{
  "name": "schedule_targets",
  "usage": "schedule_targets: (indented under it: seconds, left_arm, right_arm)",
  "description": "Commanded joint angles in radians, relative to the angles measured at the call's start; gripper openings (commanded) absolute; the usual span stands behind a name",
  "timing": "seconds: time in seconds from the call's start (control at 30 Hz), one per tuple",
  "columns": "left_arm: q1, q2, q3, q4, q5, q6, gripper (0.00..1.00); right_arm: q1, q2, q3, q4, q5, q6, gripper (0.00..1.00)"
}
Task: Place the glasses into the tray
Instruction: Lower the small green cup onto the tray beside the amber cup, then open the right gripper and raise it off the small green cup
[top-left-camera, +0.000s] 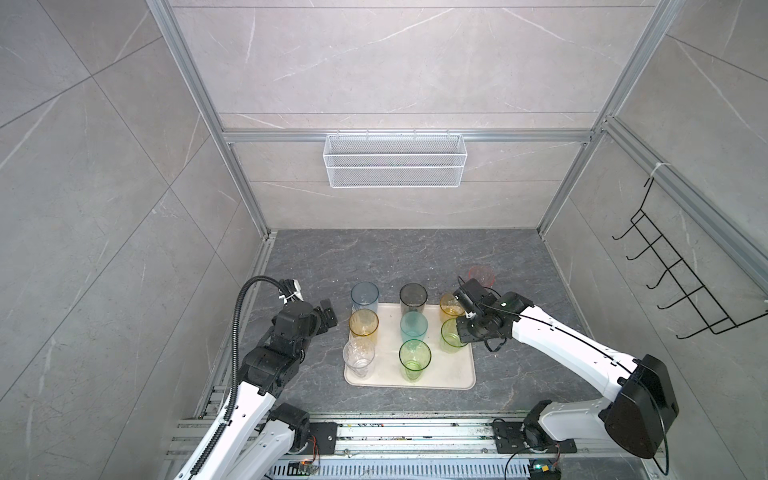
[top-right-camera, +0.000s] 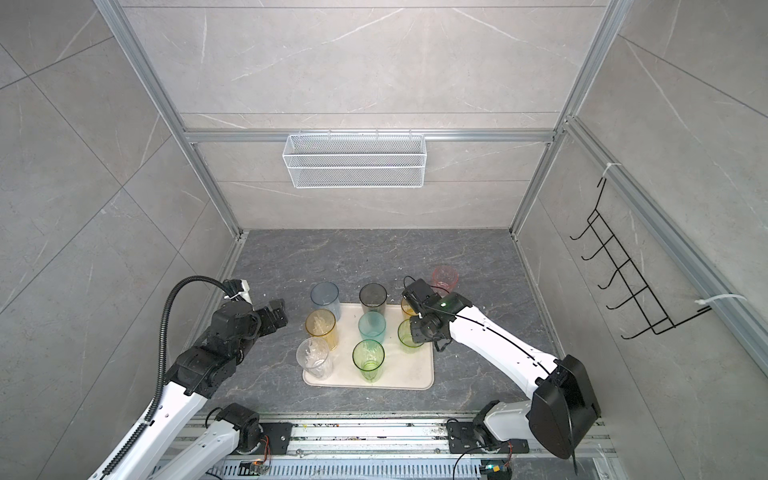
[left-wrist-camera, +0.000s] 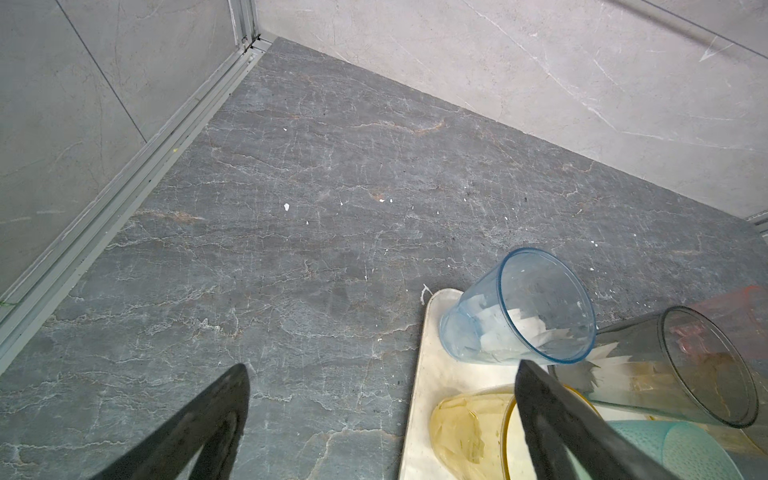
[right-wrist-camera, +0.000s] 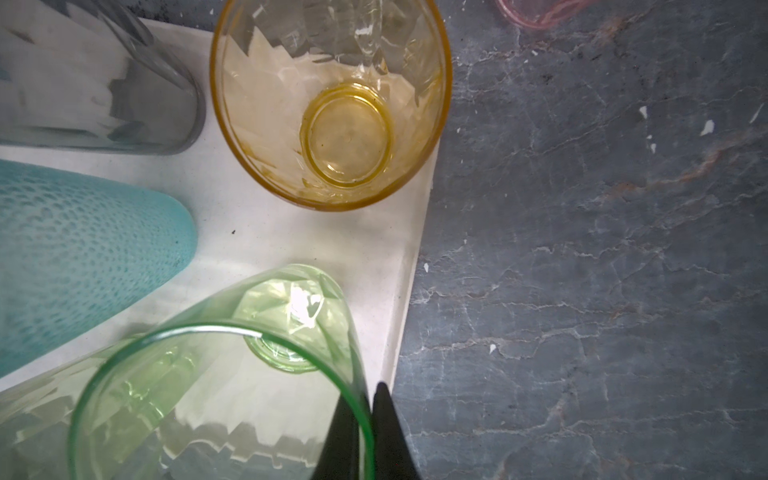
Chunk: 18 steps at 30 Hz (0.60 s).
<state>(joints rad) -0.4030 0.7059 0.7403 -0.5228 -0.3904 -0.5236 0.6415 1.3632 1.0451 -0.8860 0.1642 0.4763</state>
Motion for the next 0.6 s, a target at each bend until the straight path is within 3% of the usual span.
schedule_targets:
  seconds: [0.0, 0.57]
  left_arm:
    - [0.006, -0.002, -0.002, 0.023, -0.007, -0.015, 1.00]
    - [0.006, -0.006, -0.005, 0.018, -0.005, -0.021, 1.00]
  right_arm:
    - [0.001, 0.016, -0.015, 0.018, 0.028, 0.009, 0.00]
    - [-0.005, 0.051, -0.042, 0.049, 0.021, 0.007, 0.00]
